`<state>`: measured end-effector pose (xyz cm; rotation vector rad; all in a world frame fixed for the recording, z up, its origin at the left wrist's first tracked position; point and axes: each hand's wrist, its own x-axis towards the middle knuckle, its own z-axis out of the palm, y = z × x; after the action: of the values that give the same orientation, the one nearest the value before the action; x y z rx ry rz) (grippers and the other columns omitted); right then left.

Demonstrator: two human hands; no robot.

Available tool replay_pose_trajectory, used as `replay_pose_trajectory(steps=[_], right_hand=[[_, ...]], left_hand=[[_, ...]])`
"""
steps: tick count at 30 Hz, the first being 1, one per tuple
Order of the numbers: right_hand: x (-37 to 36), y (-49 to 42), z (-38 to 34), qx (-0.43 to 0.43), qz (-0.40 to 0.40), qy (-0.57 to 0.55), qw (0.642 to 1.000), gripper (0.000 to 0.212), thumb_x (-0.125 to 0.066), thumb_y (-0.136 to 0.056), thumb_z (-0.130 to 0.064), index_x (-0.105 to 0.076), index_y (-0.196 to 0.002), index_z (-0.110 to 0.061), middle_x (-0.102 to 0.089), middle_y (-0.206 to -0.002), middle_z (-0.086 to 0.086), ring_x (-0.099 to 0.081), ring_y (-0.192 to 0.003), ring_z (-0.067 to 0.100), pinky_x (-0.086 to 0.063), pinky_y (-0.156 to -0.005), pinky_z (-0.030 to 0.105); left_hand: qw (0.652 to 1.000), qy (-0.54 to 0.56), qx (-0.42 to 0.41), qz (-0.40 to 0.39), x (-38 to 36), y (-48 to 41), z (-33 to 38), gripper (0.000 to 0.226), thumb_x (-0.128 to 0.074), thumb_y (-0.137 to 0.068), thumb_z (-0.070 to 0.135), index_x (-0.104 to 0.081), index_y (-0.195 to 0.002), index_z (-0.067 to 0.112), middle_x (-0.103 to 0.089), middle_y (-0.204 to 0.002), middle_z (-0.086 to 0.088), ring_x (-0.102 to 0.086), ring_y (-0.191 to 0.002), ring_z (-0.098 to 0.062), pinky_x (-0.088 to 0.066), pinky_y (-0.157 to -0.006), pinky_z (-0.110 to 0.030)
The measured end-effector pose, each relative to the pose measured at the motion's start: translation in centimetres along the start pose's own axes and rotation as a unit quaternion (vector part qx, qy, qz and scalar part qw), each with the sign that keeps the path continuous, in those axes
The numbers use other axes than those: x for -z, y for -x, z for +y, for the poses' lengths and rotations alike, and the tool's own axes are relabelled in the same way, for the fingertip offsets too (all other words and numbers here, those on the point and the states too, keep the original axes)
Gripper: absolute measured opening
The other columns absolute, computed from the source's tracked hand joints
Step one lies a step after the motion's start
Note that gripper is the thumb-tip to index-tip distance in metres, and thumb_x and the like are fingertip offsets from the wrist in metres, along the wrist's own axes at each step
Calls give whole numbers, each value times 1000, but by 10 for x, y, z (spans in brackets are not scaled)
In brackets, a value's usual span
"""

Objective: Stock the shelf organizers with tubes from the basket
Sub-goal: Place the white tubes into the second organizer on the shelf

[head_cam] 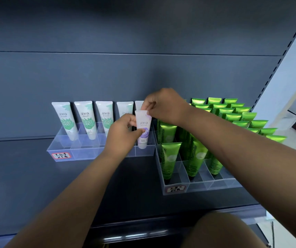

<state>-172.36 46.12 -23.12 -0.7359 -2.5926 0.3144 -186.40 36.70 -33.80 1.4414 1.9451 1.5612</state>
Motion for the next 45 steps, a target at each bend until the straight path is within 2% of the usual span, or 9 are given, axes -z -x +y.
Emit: replay_pose_trajectory(steps=[4,14,19,22,26,29,33,41,45], right_hand=[[-2,0,-4,4,4,31,1000,30,-59,-82,4,-81,-95,-13,-78,-91,-1,-70,-83,10,-49,-76,18],[-3,3,-6,-1,-6,82,997,33,-57,-81,1,-79,-99,-15,-78,-93,0,-70,-86,16,-54,-80,30],[6,8,-27,-11,8,132,991,26,-57,-87,-16,-75,-105,-21,-75,-101,0,-66,-97,23,-54,-83,36],[12,18,-54,-5,11,141,990,31,-55,-89,-33,-68,-113,-19,-68,-109,5,-63,-102,27,-53,-87,40],[1,50,-90,-8,20,105,994,46,-50,-98,-45,-55,-131,-14,-61,-127,6,-54,-120,26,-48,-98,42],[-15,73,-127,1,46,30,998,54,-46,-101,-48,-44,-146,-17,-52,-144,1,-46,-133,21,-41,-108,37],[-43,93,-194,35,53,-44,997,55,-43,-103,-48,-39,-150,-20,-46,-150,-2,-39,-139,19,-34,-111,32],[-148,141,-362,193,-43,-161,967,52,-50,-100,-41,-47,-143,-12,-51,-143,8,-45,-135,27,-42,-108,44],[-201,178,-428,271,-136,-129,944,57,-50,-100,-42,-41,-148,-11,-46,-148,8,-42,-137,28,-36,-110,40]], left_hand=[[1000,-10,6,-5,-1,2,-2,27,-84,-80,13,-67,-100,20,-72,-92,8,-68,-90,-8,-55,-86,-33],[1000,-24,12,-8,-1,3,2,30,-83,-81,14,-67,-107,18,-71,-95,9,-66,-93,-9,-55,-87,-39],[998,-58,7,-24,9,1,5,43,-83,-82,27,-62,-121,23,-70,-103,11,-64,-99,-10,-53,-89,-39],[993,-114,-13,4,28,6,11,47,-69,-89,44,-58,-129,21,-69,-115,6,-64,-108,-18,-53,-92,-42],[940,-313,-100,86,74,41,33,54,-43,-100,56,-57,-128,12,-66,-122,-7,-57,-119,-33,-46,-99,-47],[896,-421,-75,120,116,80,43,71,-27,-100,65,-50,-142,12,-51,-150,-7,-41,-142,-33,-30,-117,-55],[847,-510,-29,146,177,153,40,71,-26,-102,62,-45,-149,13,-44,-157,-9,-35,-148,-33,-25,-120,-56],[767,-570,165,244,307,342,21,70,-35,-100,61,-44,-150,13,-43,-158,-8,-32,-150,-31,-23,-121,-54],[732,-557,287,267,342,428,-8,71,-30,-101,61,-45,-149,10,-44,-158,-10,-34,-148,-33,-26,-120,-56]])
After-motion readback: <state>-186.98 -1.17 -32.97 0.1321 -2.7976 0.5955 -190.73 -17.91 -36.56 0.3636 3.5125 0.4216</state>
